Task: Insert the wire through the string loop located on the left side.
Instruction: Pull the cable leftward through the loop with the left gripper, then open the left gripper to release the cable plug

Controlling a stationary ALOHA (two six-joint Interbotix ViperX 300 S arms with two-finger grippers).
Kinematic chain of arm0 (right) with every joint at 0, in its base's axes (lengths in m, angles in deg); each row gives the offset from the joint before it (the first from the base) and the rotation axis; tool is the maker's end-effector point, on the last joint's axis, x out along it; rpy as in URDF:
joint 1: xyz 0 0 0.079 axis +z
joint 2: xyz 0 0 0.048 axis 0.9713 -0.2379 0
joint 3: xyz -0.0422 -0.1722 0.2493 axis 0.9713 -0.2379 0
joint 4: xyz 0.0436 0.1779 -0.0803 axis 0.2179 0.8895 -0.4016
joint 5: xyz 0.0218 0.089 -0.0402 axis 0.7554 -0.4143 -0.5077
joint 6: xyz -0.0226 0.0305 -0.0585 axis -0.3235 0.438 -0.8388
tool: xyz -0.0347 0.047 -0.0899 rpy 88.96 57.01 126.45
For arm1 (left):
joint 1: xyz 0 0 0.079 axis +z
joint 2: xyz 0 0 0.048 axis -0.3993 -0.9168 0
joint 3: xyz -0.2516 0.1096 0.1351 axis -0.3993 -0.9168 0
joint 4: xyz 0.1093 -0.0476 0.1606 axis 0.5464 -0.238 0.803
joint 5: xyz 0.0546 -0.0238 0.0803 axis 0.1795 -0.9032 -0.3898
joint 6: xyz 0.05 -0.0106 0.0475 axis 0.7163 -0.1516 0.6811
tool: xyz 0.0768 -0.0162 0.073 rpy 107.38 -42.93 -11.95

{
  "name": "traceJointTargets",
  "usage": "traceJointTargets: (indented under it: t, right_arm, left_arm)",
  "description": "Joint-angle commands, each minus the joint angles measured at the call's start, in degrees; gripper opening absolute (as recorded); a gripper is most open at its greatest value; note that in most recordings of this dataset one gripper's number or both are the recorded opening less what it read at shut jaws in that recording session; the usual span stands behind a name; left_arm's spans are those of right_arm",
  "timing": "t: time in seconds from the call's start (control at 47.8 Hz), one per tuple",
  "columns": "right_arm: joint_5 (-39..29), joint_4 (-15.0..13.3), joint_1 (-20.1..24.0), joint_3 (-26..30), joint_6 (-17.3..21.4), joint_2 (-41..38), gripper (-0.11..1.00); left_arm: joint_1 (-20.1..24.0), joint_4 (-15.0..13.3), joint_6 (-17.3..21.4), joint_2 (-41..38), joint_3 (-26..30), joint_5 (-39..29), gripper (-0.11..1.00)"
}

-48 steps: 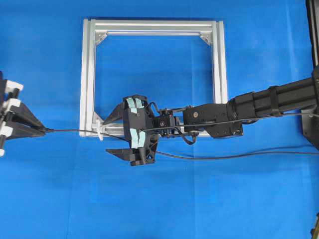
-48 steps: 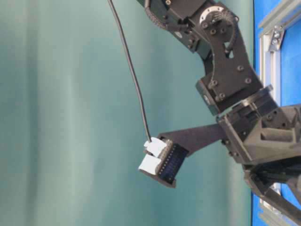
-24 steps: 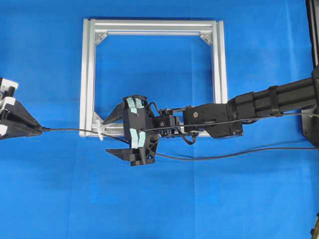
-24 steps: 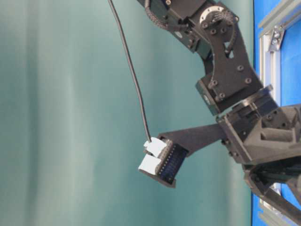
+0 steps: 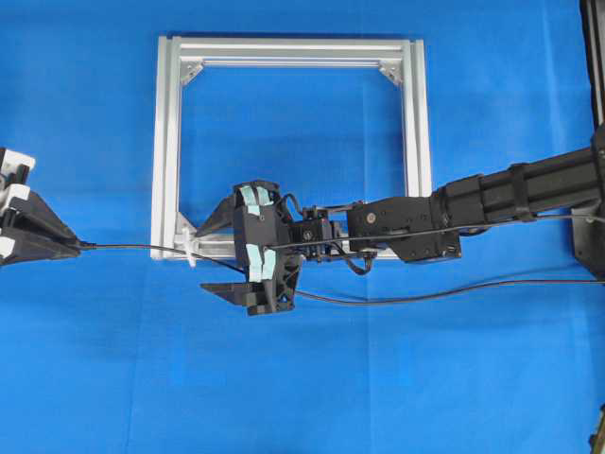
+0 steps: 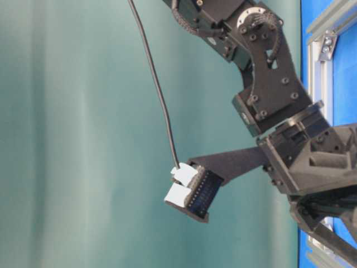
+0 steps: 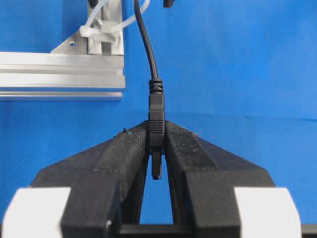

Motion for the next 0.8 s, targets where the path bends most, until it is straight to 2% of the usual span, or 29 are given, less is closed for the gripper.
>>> traceJointTargets:
  t: [0.0, 0.167, 0.209, 0.377, 0.44, 0.565, 0.774]
  right_arm:
    - [0.18, 0.18, 0.18, 0.35, 0.18, 2.2, 0.96]
    - [0.26, 0.18, 0.18, 0.35, 0.18, 2.2, 0.96]
    - [0.18, 0.18, 0.26, 0.35, 0.18, 2.2, 0.96]
    - [-0.26, 0.18, 0.18, 0.35, 0.18, 2.29, 0.96]
    - [-0.18, 0.18, 0.18, 0.35, 0.18, 2.29, 0.96]
    - [-0.18, 0.18, 0.18, 0.35, 0.18, 2.37, 0.96]
    - [-1.14, 0.18, 0.18, 0.35, 0.18, 3.78, 0.96]
  left_arm:
    - [0.09, 0.18, 0.0, -0.53, 0.7, 0.53, 0.08]
    - [-0.09, 0.18, -0.09, -0.7, 0.62, 0.53, 0.1]
    - [-0.09, 0.18, -0.09, -0.7, 0.62, 0.53, 0.19]
    - [-0.09, 0.18, 0.26, -0.7, 0.35, 0.44, 0.72]
    - [0.0, 0.18, 0.26, -0.62, 0.44, 0.44, 0.86]
    - [0.26, 0.18, 0.26, -0.62, 0.44, 0.35, 0.8]
    - [0.7, 0.18, 0.09, 0.53, 0.7, 0.09, 0.8]
